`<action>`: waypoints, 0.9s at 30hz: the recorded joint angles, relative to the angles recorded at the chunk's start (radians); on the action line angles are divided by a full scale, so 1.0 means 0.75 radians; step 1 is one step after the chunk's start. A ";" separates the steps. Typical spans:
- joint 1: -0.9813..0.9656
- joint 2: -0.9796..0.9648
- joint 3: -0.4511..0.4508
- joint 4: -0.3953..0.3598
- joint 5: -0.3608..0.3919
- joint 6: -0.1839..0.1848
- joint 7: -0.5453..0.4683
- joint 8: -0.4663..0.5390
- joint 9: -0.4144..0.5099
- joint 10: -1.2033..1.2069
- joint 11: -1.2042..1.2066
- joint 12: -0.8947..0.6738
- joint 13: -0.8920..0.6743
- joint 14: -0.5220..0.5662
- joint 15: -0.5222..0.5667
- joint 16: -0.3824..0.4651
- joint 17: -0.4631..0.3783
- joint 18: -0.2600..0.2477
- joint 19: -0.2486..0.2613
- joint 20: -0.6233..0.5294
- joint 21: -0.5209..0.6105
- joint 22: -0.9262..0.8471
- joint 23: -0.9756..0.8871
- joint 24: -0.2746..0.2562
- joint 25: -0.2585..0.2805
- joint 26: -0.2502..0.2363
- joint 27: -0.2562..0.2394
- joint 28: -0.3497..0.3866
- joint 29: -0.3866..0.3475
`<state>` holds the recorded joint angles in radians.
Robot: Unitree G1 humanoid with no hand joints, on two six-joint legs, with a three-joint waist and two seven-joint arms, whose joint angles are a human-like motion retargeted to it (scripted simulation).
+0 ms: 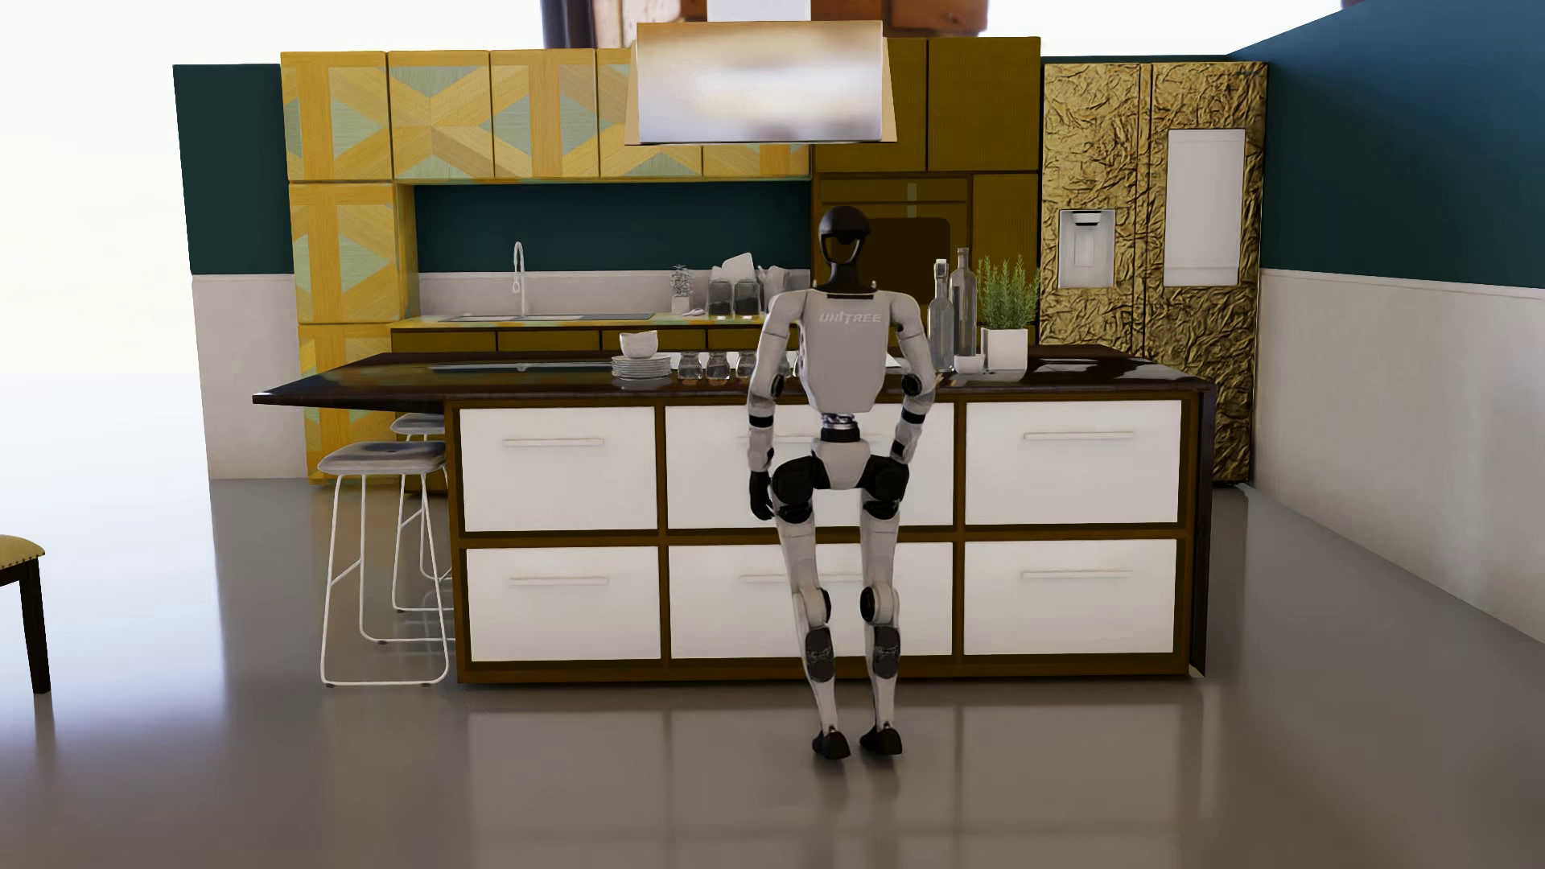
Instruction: Approach the corner
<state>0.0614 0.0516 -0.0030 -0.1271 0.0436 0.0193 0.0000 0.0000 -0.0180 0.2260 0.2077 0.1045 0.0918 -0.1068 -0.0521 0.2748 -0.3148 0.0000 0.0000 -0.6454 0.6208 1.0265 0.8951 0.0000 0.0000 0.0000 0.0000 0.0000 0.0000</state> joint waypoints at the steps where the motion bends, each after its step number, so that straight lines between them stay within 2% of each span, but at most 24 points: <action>1: 0.000 -0.003 -0.009 0.000 -0.002 0.000 0.000 0.000 0.000 -0.004 0.000 0.000 0.000 0.001 0.003 0.002 0.002 0.000 0.000 -0.016 -0.002 -0.006 0.002 0.000 0.000 0.000 0.000 0.000 0.000; 6: -0.001 -0.004 -0.038 0.004 0.003 0.017 0.000 0.000 0.003 -0.013 -0.004 -0.006 -0.016 0.005 -0.001 -0.001 -0.013 0.000 0.000 -0.083 0.014 -0.028 0.005 0.000 0.000 0.000 0.000 0.000 0.000; 14: 0.008 -0.004 -0.044 -0.004 -0.008 0.034 0.000 0.000 -0.014 -0.027 -0.003 -0.003 -0.013 0.007 -0.007 -0.009 -0.021 0.000 0.000 -0.083 0.009 -0.031 0.008 0.000 0.000 0.000 0.000 0.000 0.000; 21: -0.003 -0.014 -0.042 -0.010 -0.015 0.022 0.000 0.000 -0.026 -0.022 -0.001 -0.007 -0.019 0.006 -0.009 0.004 -0.022 0.000 0.000 -0.113 0.024 -0.042 0.016 0.000 0.000 0.000 0.000 0.000 0.000; 26: -0.004 -0.010 -0.057 -0.013 -0.017 0.017 0.000 0.000 -0.025 -0.007 0.001 0.000 -0.014 -0.006 -0.008 -0.002 -0.022 0.000 0.000 -0.077 0.020 -0.036 0.008 0.000 0.000 0.000 0.000 0.000 0.000; 27: -0.010 -0.013 -0.061 -0.013 -0.019 0.016 0.000 0.000 -0.026 -0.003 0.002 -0.003 -0.017 -0.009 -0.006 0.006 -0.022 0.000 0.000 -0.114 0.023 -0.048 0.013 0.000 0.000 0.000 0.000 0.000 0.000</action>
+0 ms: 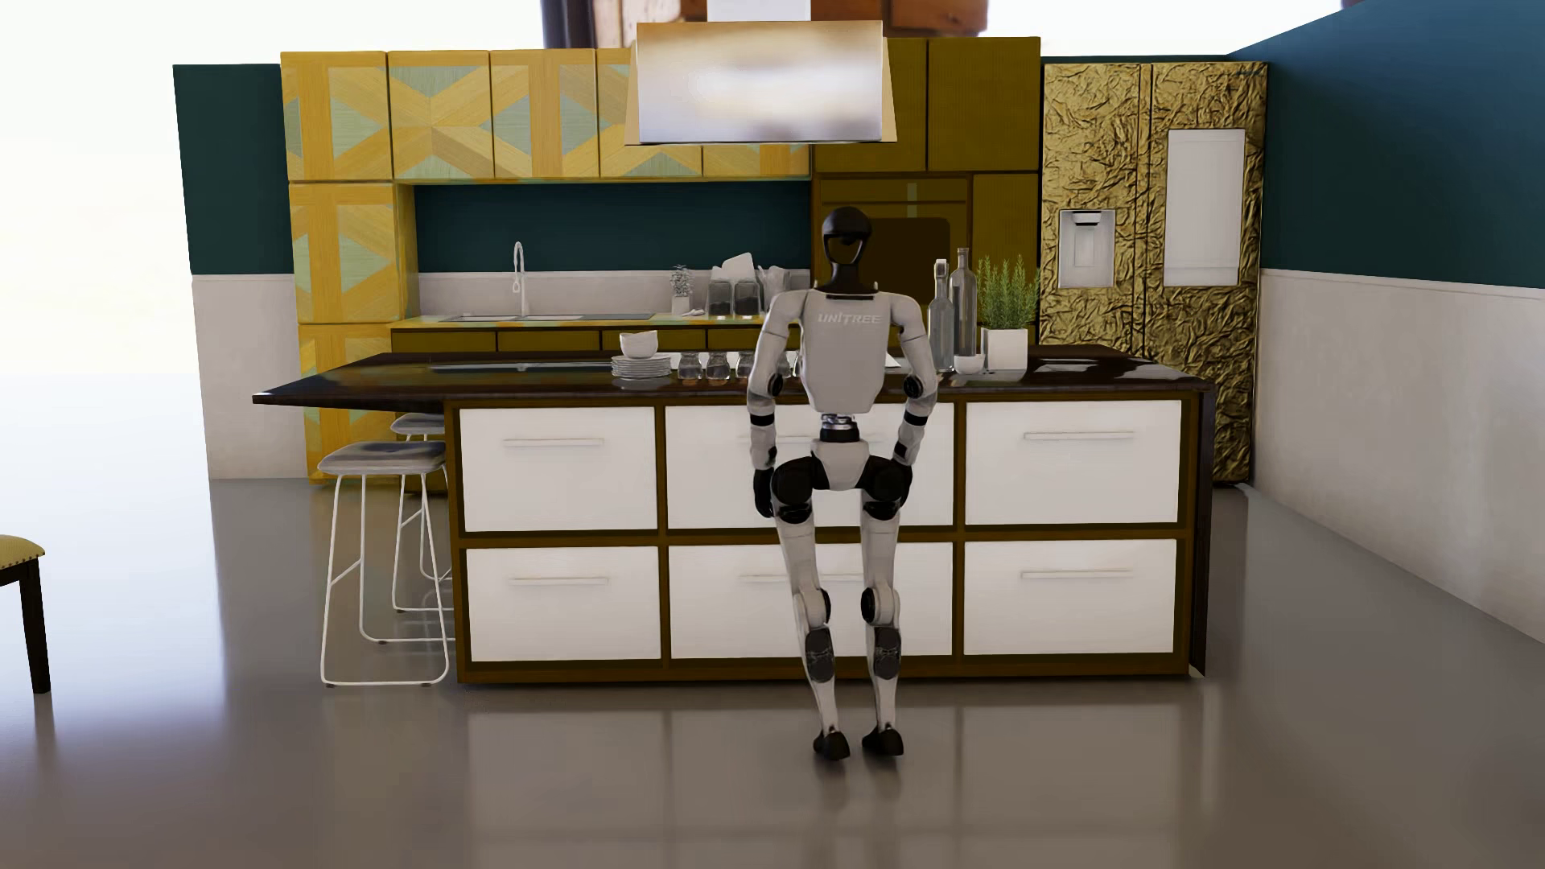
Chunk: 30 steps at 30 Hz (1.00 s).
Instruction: Approach the corner
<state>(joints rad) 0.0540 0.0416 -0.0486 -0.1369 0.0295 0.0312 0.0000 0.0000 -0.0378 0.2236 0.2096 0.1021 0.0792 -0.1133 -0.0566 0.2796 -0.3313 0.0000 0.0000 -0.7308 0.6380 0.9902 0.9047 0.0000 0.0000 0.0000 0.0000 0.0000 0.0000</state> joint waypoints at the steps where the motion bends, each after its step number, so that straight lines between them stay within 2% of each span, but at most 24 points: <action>1: 0.002 0.002 -0.006 -0.001 -0.002 -0.004 0.000 0.000 0.002 -0.001 0.000 0.005 -0.002 0.001 0.001 -0.003 -0.001 0.000 0.000 0.023 0.000 0.003 0.000 0.000 0.000 0.000 0.000 0.000 0.000; 7: -0.012 -0.007 -0.065 -0.003 -0.002 0.008 0.000 0.000 0.010 0.008 -0.001 0.038 -0.020 -0.006 0.009 -0.003 -0.021 0.000 0.000 0.022 -0.005 -0.026 0.000 0.000 0.000 0.000 0.000 0.000 0.000; 11: -0.020 -0.013 -0.144 0.005 0.001 0.053 0.000 0.000 0.021 0.010 -0.003 0.047 -0.074 -0.006 0.007 -0.012 -0.047 0.000 0.000 -0.062 0.019 -0.036 0.018 0.000 0.000 0.000 0.000 0.000 0.000; 15: 0.003 -0.007 -0.187 0.005 0.006 0.081 0.000 0.000 0.045 -0.003 0.003 0.064 -0.101 -0.001 -0.005 -0.016 -0.053 0.000 0.000 -0.065 -0.008 -0.061 0.027 0.000 0.000 0.000 0.000 0.000 0.000; 18: -0.020 -0.022 -0.227 0.029 0.032 0.119 0.000 0.000 0.057 0.013 0.002 0.065 -0.118 -0.003 -0.003 -0.017 -0.071 0.000 0.000 -0.033 -0.010 -0.086 0.025 0.000 0.000 0.000 0.000 0.000 0.000; 30: 0.005 -0.024 -0.251 0.031 0.031 0.132 0.000 0.000 0.059 -0.012 0.010 0.054 -0.122 0.006 -0.024 -0.007 -0.076 0.000 0.000 -0.037 -0.009 -0.110 0.039 0.000 0.000 0.000 0.000 0.000 0.000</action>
<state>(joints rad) 0.0579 0.0237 -0.2372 -0.1138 0.0527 0.1303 0.0000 0.0000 0.0062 0.2144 0.2172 0.1428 -0.0123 -0.1088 -0.0747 0.2740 -0.3885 0.0000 0.0000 -0.7588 0.6315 0.9080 0.9343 0.0000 0.0000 0.0000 0.0000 0.0000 0.0000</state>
